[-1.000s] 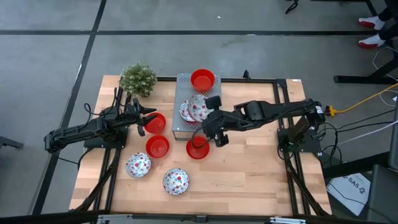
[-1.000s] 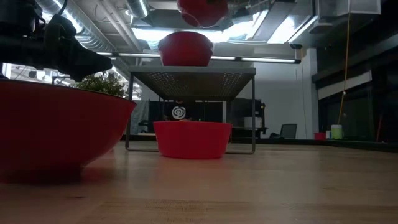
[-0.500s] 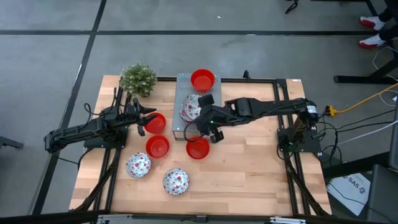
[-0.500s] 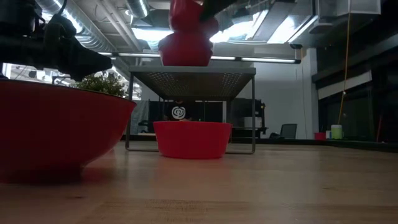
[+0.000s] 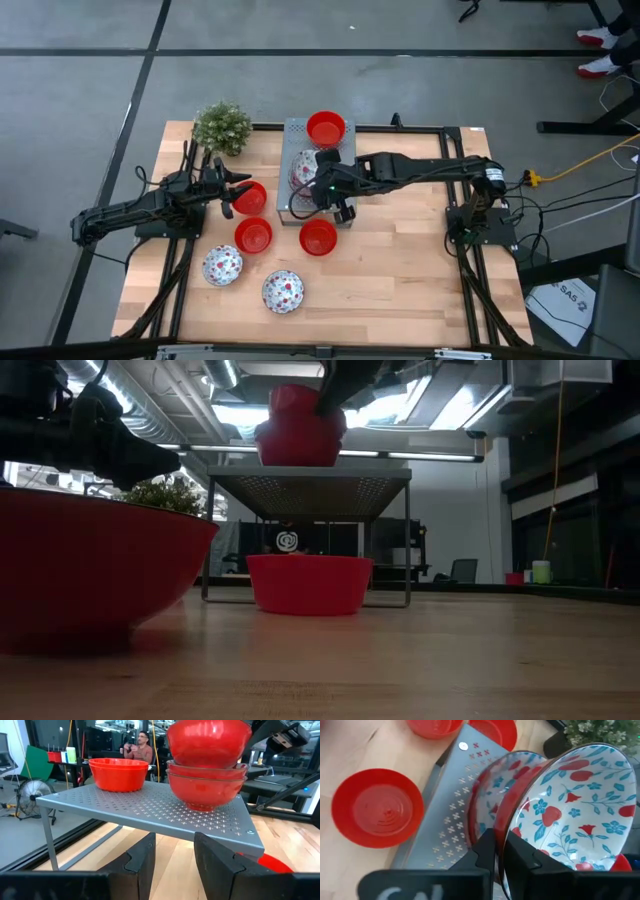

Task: Pick & Place Mini bowls
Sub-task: Stack the white patterned bowl on the white patterned bowl on the shelf

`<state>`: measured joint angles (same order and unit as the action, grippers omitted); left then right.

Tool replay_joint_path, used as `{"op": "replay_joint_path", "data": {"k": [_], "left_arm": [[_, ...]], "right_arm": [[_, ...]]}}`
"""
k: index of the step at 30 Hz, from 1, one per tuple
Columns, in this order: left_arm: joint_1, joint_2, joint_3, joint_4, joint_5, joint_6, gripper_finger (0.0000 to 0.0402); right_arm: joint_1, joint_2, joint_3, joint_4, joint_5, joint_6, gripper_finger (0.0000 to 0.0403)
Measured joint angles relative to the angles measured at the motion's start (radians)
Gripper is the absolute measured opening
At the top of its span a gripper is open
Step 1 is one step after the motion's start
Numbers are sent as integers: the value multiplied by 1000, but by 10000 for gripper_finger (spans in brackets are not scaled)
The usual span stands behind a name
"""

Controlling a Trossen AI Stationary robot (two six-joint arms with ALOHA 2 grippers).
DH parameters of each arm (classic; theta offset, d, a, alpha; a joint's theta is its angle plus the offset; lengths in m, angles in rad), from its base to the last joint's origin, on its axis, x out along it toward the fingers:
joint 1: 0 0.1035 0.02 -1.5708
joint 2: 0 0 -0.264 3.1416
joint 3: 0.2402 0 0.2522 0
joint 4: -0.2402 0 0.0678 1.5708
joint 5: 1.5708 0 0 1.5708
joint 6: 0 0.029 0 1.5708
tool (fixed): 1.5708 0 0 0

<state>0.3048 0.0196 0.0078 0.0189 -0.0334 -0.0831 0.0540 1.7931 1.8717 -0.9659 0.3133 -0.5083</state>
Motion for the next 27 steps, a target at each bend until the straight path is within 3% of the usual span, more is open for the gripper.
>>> {"op": "replay_joint_path", "data": {"k": [9, 27], "left_arm": [[0, 0, 0, 0, 0, 0, 130], [0, 0, 0, 0, 0, 0, 130]], "right_arm": [[-6, 0, 0, -1, -1, 9, 47], [-19, -4, 0, 4, 32, 11, 156]]}}
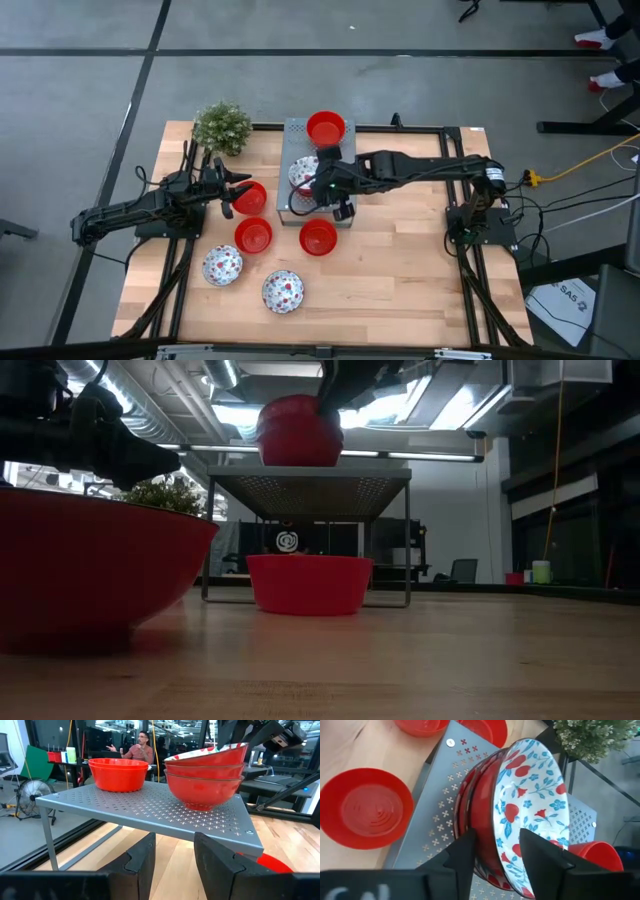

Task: Pick & Place Mini bowls
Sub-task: Stack the white patterned bowl on the white patterned bowl on the shelf, then stack the red bowl on the red bowl on the shelf

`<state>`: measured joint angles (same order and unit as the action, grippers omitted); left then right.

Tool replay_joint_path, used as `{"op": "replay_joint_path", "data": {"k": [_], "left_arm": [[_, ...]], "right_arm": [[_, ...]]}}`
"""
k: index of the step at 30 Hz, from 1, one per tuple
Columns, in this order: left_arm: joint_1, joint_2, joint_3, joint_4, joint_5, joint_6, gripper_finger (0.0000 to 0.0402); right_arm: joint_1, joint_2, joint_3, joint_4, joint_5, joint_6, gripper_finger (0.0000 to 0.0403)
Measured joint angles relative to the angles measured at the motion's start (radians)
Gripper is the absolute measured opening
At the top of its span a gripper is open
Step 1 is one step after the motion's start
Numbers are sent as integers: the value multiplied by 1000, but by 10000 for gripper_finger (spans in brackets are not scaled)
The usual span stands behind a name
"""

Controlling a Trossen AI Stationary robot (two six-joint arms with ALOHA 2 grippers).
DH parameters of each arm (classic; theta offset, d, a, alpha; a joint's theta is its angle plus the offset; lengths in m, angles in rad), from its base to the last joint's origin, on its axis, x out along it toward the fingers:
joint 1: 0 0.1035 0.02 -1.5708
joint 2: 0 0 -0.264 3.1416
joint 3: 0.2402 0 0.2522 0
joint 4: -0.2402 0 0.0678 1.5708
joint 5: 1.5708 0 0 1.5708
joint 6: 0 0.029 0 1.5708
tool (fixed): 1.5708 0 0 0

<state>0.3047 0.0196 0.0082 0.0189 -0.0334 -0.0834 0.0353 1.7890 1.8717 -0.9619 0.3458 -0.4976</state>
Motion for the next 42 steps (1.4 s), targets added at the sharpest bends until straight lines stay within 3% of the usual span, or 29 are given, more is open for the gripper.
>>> {"op": "replay_joint_path", "data": {"k": [9, 16, 31, 42], "left_arm": [[0, 0, 0, 0, 0, 0, 130], [0, 0, 0, 0, 0, 0, 130], [0, 0, 0, 0, 0, 0, 130], [0, 0, 0, 0, 0, 0, 130]], "right_arm": [[12, -8, 69, -7, -3, 47, 186], [22, -9, 107, -9, -8, 60, 177], [20, -9, 35, 14, -44, 80, 162], [129, -9, 106, 9, -25, 191, 163]]}}
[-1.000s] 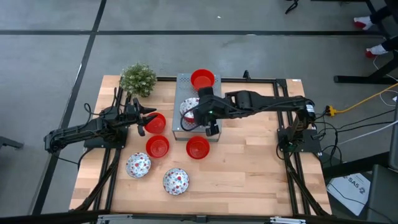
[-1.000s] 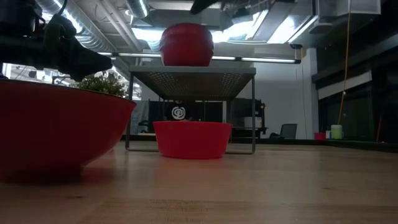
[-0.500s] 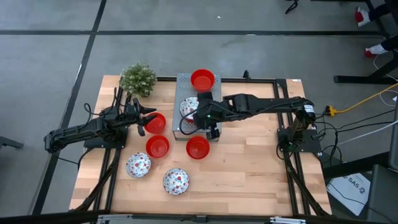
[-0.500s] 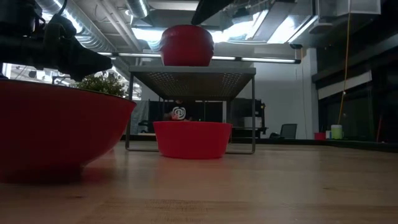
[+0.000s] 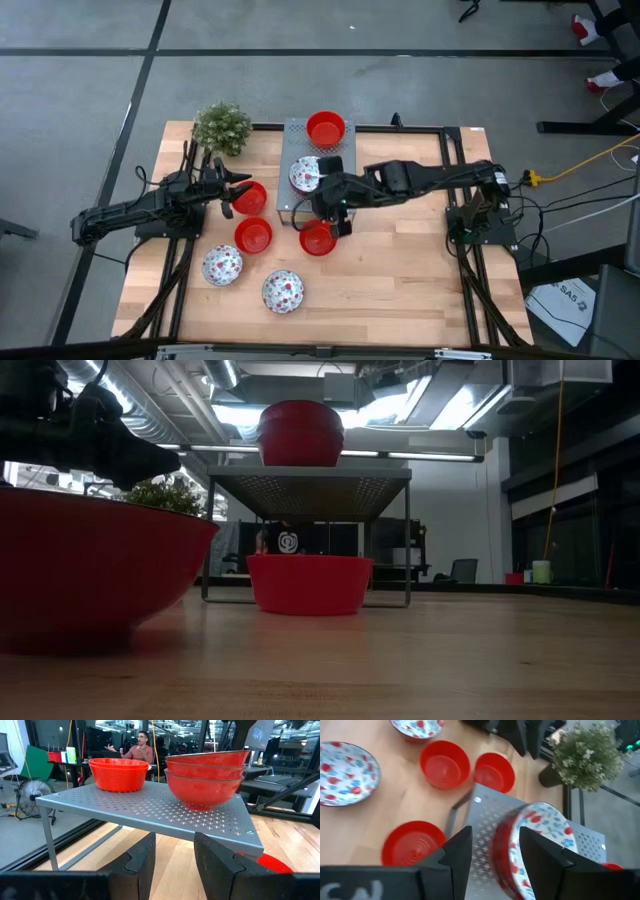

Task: Pick & Place Mini bowls
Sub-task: Stack the red bowl on the red bowl on the shelf

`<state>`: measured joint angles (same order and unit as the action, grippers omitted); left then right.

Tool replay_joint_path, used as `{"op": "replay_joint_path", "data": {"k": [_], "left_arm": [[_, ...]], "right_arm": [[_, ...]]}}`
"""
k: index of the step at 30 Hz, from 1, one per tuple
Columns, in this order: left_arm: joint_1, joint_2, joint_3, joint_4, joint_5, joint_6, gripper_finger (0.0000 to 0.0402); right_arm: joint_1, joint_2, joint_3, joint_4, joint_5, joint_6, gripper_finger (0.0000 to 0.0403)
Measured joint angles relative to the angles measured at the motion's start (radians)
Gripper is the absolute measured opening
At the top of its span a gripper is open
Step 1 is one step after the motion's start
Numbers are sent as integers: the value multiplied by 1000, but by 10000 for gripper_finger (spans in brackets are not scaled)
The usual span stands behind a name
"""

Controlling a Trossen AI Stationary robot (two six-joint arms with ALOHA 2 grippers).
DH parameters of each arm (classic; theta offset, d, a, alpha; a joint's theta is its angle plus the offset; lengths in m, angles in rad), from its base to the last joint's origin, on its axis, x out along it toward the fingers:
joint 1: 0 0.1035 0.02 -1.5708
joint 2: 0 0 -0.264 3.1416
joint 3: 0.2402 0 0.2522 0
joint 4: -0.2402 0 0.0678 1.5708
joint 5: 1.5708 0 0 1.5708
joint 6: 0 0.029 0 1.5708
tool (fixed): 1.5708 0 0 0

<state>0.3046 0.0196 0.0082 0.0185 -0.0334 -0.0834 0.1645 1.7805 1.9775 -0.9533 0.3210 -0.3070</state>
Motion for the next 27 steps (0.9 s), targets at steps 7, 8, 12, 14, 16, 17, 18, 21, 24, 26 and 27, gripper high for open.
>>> {"op": "replay_joint_path", "data": {"k": [7, 8, 12, 14, 16, 17, 18, 21, 24, 26, 27], "left_arm": [[0, 0, 0, 0, 0, 0, 130], [0, 0, 0, 0, 0, 0, 130], [0, 0, 0, 0, 0, 0, 130], [0, 0, 0, 0, 0, 0, 130], [0, 0, 0, 0, 0, 0, 130], [0, 0, 0, 0, 0, 0, 130], [0, 0, 0, 0, 0, 0, 130], [0, 0, 0, 0, 0, 0, 130], [0, 0, 0, 4, 0, 0, 130], [0, 0, 0, 5, 0, 0, 130], [0, 0, 0, 7, 0, 0, 130]], "right_arm": [[81, 0, -3, -8, 0, 96, 165], [93, 0, -3, -15, 0, 110, 165], [144, 3, -4, -34, 0, 177, 165], [170, 6, -4, -49, 0, 208, 165], [199, 13, -5, -61, 0, 237, 165], [212, 18, -5, -62, 0, 249, 165], [226, 23, -5, -62, 0, 259, 165], [266, 45, -5, -62, 0, 305, 165], [301, 71, -5, -62, 0, 351, 165], [321, 91, -5, -62, 0, 377, 165], [330, 103, -5, -62, 0, 387, 165]]}}
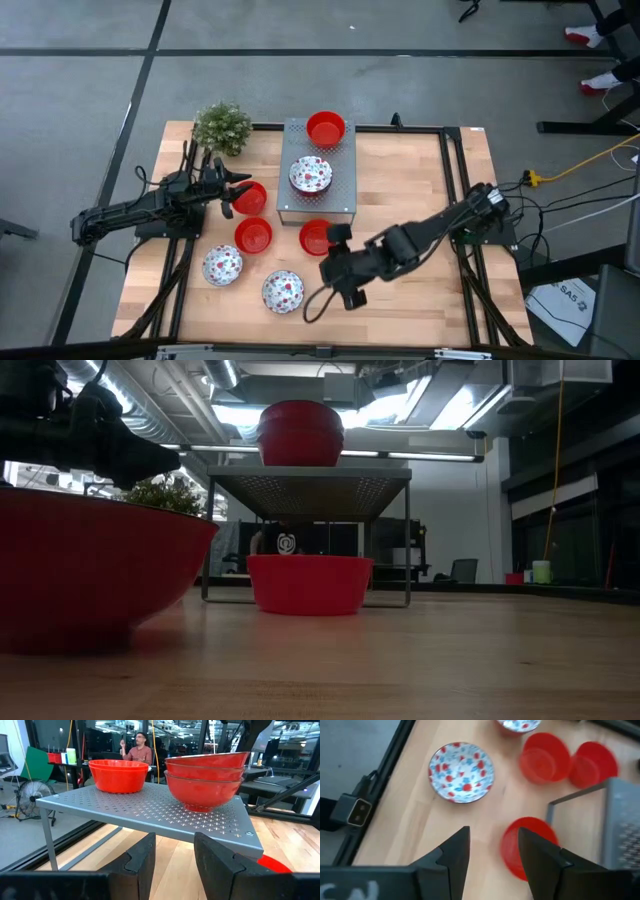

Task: Pick & Place Mini bowls
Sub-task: Stack the red bowl on the red bowl on the shelf

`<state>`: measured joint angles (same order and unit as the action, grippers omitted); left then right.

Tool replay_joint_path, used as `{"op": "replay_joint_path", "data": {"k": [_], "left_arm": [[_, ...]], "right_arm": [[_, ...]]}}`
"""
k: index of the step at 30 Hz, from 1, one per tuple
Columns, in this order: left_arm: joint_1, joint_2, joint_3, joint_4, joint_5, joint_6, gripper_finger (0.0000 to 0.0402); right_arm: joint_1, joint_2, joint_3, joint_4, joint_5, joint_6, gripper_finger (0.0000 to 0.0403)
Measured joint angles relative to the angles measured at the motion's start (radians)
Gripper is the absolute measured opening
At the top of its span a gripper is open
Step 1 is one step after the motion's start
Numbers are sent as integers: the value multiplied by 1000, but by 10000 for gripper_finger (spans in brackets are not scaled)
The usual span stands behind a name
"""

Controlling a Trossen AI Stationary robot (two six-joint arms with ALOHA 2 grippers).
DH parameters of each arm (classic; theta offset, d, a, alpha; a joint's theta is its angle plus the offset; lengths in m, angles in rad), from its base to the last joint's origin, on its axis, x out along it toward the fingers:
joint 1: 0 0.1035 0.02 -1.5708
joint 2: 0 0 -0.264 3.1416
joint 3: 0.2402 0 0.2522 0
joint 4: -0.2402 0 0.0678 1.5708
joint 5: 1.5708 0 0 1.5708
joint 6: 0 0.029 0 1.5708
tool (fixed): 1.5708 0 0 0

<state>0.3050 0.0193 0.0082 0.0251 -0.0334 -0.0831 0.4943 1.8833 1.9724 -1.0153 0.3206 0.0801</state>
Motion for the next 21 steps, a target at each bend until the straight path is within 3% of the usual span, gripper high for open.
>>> {"op": "replay_joint_path", "data": {"k": [14, 21], "left_arm": [[0, 0, 0, 0, 0, 0, 130], [0, 0, 0, 0, 0, 0, 130]], "right_arm": [[47, 165, 0, -1, 2, 51, 165], [36, 231, 0, -25, 127, 51, 165]]}}
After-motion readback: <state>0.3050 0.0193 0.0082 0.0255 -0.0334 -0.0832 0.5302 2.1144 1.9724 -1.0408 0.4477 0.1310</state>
